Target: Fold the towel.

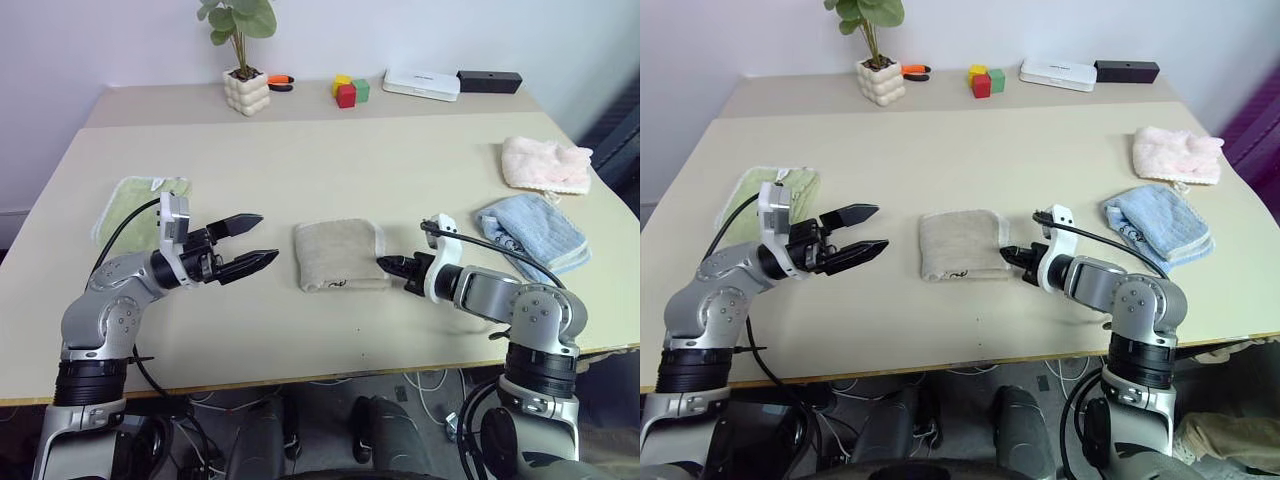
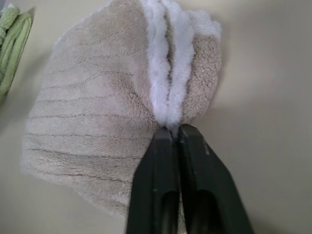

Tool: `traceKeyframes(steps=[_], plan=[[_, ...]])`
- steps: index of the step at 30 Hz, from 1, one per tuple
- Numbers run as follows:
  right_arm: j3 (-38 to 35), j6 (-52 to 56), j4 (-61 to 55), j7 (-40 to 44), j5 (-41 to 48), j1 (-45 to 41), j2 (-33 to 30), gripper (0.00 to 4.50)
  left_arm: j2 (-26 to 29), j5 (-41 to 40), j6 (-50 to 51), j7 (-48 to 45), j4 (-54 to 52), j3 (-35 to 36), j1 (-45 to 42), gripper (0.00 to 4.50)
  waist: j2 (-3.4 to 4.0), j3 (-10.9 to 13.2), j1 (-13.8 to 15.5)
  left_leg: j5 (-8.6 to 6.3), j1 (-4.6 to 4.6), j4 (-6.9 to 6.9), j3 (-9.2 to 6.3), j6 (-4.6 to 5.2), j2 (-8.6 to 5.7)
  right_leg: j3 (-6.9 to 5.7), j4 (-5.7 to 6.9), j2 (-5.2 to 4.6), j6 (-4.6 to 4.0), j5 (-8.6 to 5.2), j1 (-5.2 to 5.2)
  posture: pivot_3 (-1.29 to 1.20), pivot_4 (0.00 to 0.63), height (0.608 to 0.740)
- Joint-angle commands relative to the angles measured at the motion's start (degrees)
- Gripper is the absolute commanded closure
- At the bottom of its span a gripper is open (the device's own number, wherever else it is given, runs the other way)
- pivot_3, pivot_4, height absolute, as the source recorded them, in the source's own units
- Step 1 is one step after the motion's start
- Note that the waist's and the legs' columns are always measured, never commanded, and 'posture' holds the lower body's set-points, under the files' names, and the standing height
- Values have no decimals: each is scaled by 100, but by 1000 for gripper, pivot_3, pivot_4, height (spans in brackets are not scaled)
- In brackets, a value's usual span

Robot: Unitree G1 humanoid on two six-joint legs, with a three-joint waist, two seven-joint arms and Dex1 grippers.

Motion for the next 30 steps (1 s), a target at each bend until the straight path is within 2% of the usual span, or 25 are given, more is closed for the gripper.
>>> traceKeyframes(steps=[1,8,15,21,30], plan=[[-165,-156,73,32,5,-205,7,4456,-19,-3,-199,15,-18,78,-47,0,0,0,-7,0,0,0,0,0,0,0,0,0,0,0,0,0,150,740],[-696,-105,117,49,323,-375,66,4456,-236,43,-307,131,37,-56,-114,0,1,0,10,0,-1,0,0,0,0,0,-1,0,0,0,-1,0,150,740],[-1997,-417,473,-476,981,-858,272,4456,-411,121,-408,92,189,-143,-211,0,1,1,16,0,-2,0,0,1,-2,-1,0,0,1,0,-1,0,150,740],[-2650,-720,506,-1143,1700,-1082,337,4456,-537,213,-529,4,550,-275,-509,0,3,2,5,0,-2,-1,1,1,-2,-1,1,1,1,1,-1,0,150,740],[-3221,-1921,437,-1893,2584,-1050,-137,4456,-763,358,-738,-264,1154,-486,-1003,0,5,3,11,1,-2,-1,1,2,-4,0,0,1,2,1,0,0,150,740]])
